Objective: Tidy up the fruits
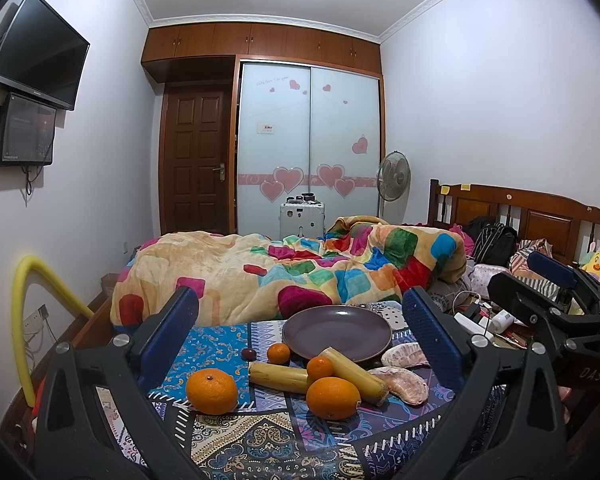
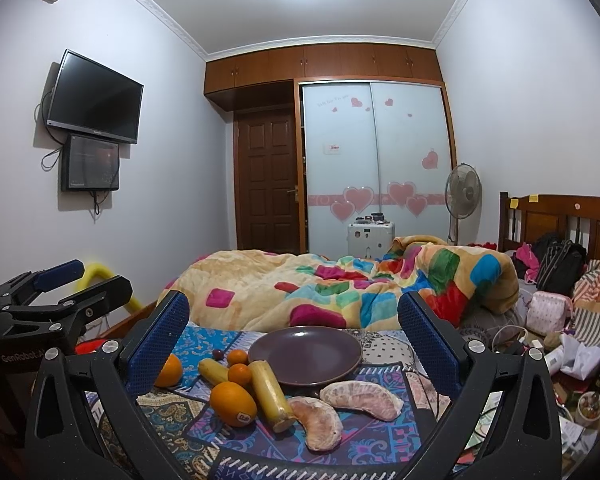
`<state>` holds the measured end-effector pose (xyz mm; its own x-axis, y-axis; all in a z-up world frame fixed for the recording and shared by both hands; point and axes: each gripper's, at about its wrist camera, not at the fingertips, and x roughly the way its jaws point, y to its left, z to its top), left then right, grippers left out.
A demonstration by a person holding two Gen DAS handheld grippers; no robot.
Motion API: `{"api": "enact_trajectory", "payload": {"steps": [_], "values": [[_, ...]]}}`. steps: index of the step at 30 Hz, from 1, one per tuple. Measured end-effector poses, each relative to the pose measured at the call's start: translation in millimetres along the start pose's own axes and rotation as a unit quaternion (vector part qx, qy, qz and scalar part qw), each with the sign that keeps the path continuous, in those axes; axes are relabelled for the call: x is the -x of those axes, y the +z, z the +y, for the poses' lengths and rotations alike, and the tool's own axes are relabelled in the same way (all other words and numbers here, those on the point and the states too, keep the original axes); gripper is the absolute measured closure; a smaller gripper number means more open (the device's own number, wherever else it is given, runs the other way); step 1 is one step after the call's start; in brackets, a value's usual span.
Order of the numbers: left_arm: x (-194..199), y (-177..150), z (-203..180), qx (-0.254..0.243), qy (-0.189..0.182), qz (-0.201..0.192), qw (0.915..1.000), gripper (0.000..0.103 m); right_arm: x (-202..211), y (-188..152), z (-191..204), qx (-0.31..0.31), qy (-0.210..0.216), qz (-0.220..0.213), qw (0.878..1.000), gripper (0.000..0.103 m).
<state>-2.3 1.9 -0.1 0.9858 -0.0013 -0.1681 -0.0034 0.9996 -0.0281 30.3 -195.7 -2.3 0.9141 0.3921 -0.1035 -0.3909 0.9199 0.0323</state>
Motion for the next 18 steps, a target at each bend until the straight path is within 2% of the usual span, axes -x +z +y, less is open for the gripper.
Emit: {"api": "enact_trajectory", "payload": {"steps": [18], "values": [[1.3,0.8,0.5,-0.002,-0.001,0.001,1.0000,0.000,-4.2,-1.0,5.1,-0.002,0.002,0.004,1.000,0.000]]}}
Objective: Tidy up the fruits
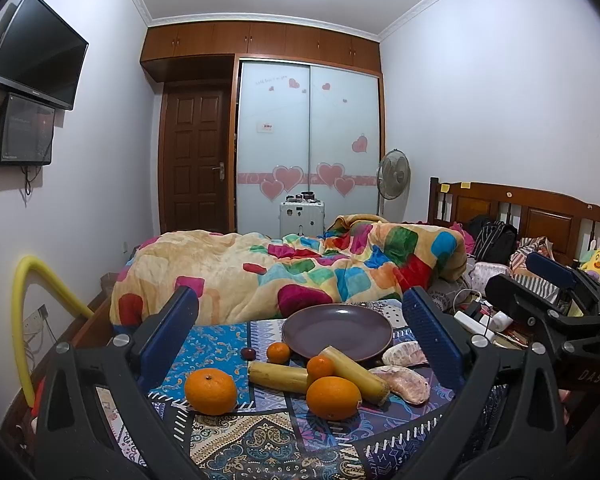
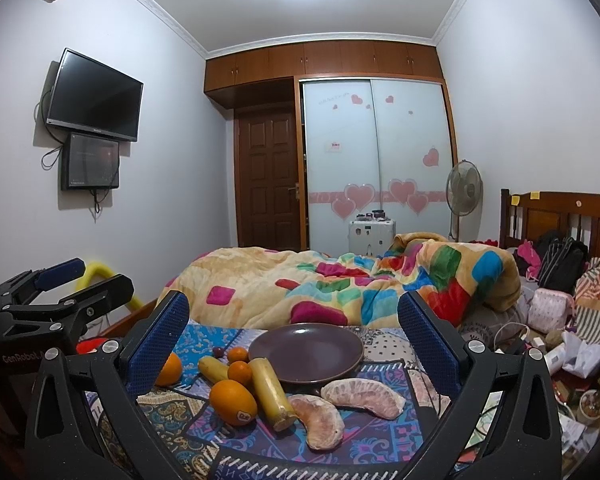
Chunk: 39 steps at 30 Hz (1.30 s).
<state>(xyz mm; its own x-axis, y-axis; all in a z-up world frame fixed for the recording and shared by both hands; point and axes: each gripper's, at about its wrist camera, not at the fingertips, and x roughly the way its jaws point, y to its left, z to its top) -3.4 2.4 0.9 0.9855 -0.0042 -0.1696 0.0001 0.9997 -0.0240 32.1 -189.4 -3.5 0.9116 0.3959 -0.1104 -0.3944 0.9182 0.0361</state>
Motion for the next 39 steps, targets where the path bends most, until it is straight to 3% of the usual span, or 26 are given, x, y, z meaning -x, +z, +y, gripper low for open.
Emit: {"api": "enact_trajectory", "payload": {"steps": [28,34,39], "values": [[-1.7,0.5,0.3,-0.001,-0.001,0.003,1.0000,0.000,-1.3,-0.4,-0.2,0.001,0.000,0.002,1.000,0.000],[-13.4,-5.0,7.0,-0.005,-0.001,0.032,0.9995,0.000,-12.2,-6.4,-1.1,0.007,0.004,0.021,1.000,0.000],[-31.8,-19.8,24.9,-0.008,0.004,0.082,0.9966,0.000,-31.1,-23.1,-6.1,0.014,0.014,0.061,0.998,0.000]]}}
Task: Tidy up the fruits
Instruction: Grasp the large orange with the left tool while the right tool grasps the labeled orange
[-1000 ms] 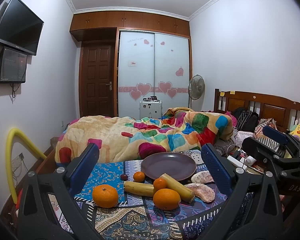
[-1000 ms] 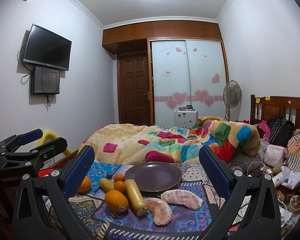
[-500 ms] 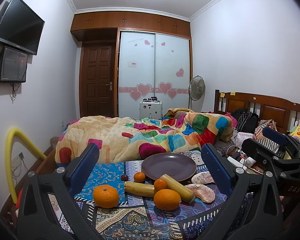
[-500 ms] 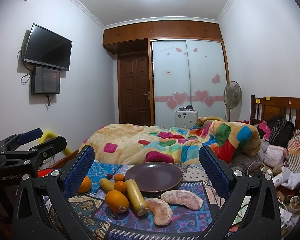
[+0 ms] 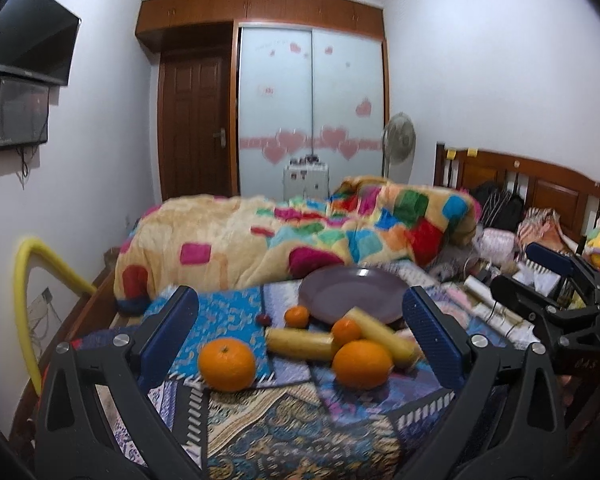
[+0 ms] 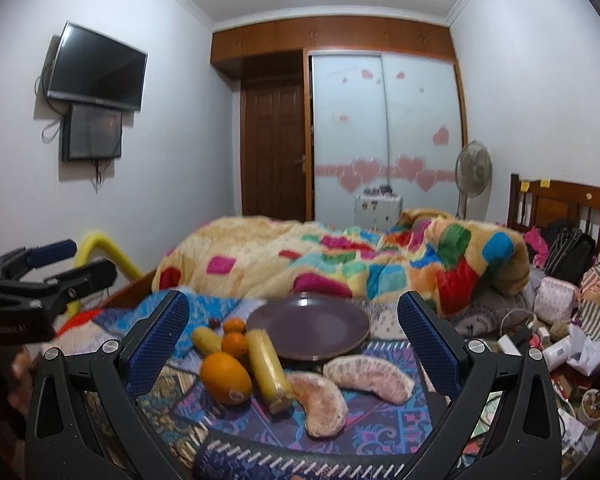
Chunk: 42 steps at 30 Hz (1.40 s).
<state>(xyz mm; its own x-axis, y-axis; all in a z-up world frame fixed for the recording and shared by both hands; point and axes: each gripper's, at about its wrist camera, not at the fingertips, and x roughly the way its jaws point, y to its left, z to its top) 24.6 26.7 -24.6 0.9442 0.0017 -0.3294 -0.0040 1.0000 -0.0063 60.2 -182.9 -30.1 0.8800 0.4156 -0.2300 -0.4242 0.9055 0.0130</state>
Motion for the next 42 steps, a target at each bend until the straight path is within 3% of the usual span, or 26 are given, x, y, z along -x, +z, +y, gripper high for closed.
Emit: {"api": "enact_trajectory", "payload": {"steps": [6,8,12,18,30,39,42], "values": [[-25.7,-20.1,27.7,0.014,0.004,0.060,0.9981,0.000,-22.5,-21.2,-6.1,-0.008,0.025,0.055,0.998,0.000],[-33.1,-26.9,35.8,0.018,0.005,0.076,0.9969,0.000,-29.2,-27.3,-4.4,-0.005,0.030,0.072,0.997,0.004],[-48.3,-39.5,47.0,0.017,0.015,0.105,0.9942,0.000,-40.5,-37.6,4.4,0.006,0.047,0.104,0.993,0.020],[-67.8,-55.1,66.1,0.034,0.008,0.145,0.9888,0.010,-58.5,-47.7,16.5,0.009,0.081,0.131,0.988,0.040],[-123.7,-70.4,88.6,0.053,-0.009,0.198,0.9786,0.011,-91.7,-58.8,37.9,0.023,0.107,0.163,0.981,0.043],[-153.1,-77.5,88.5,0.053,-0.012,0.224,0.9731,0.019,-115.0,-72.6,46.4,0.031,0.121,0.200,0.972,0.046],[-154.4,-79.1,88.6,0.054,-0.013,0.226,0.9725,0.029,-118.9,-76.1,47.0,0.032,0.118,0.204,0.971,0.047]]}}
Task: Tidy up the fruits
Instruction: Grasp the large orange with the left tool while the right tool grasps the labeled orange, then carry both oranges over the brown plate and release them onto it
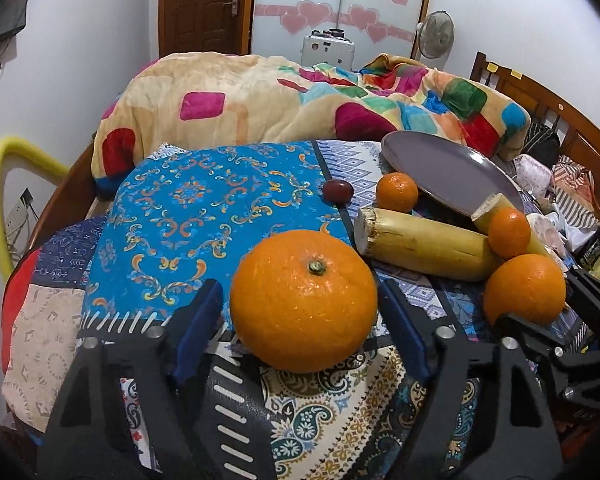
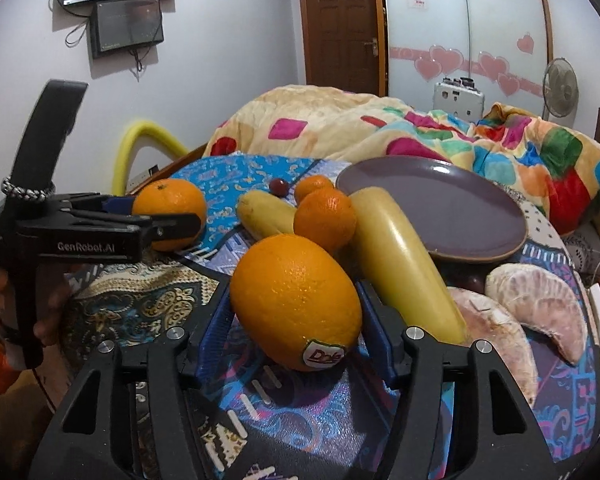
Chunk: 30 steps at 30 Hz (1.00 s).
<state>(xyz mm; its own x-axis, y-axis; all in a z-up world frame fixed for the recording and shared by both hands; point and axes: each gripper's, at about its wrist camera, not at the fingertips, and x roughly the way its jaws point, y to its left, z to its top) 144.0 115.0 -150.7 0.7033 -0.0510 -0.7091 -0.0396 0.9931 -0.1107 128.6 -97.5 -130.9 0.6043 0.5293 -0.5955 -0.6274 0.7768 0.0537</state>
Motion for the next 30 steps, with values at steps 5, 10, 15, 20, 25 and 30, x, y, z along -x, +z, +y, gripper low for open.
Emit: {"api": "enact_trajectory", "payload": {"steps": [5,10,15,20,25,30], "values": [[-0.9,-1.3,0.1,-0.003,-0.001,0.001,1.0000,0.035,0.2,-0.3,0.2,0.000,-0.002,-0.004,1.000,0.048],[9.1,-4.1,-3.0,-0.005,-0.016,-0.003,0.9999,0.035,4.3,1.0,-1.8,-0.011,0.006,-0.006,1.000,0.049],[31.6,-4.8,-20.7,-0.024,-0.019,-0.024,0.9992,0.035,19.1,4.7,0.9,-0.011,0.006,-0.021,1.000,0.049],[52.4,5.5,-38.4,-0.037,-0.028,-0.048,0.9978,0.035,42.1,12.7,-1.9,-0.011,-0.013,-0.051,0.999,0.049],[64.9,17.0,-55.8,-0.044,-0.036,-0.066,0.9962,0.035,63.6,25.9,-18.7,-0.021,-0.033,-0.080,0.996,0.049],[71.4,33.7,-69.6,-0.048,-0.039,-0.082,0.9947,0.035,80.5,37.6,-38.3,-0.021,-0.062,-0.105,0.992,0.049]]}}
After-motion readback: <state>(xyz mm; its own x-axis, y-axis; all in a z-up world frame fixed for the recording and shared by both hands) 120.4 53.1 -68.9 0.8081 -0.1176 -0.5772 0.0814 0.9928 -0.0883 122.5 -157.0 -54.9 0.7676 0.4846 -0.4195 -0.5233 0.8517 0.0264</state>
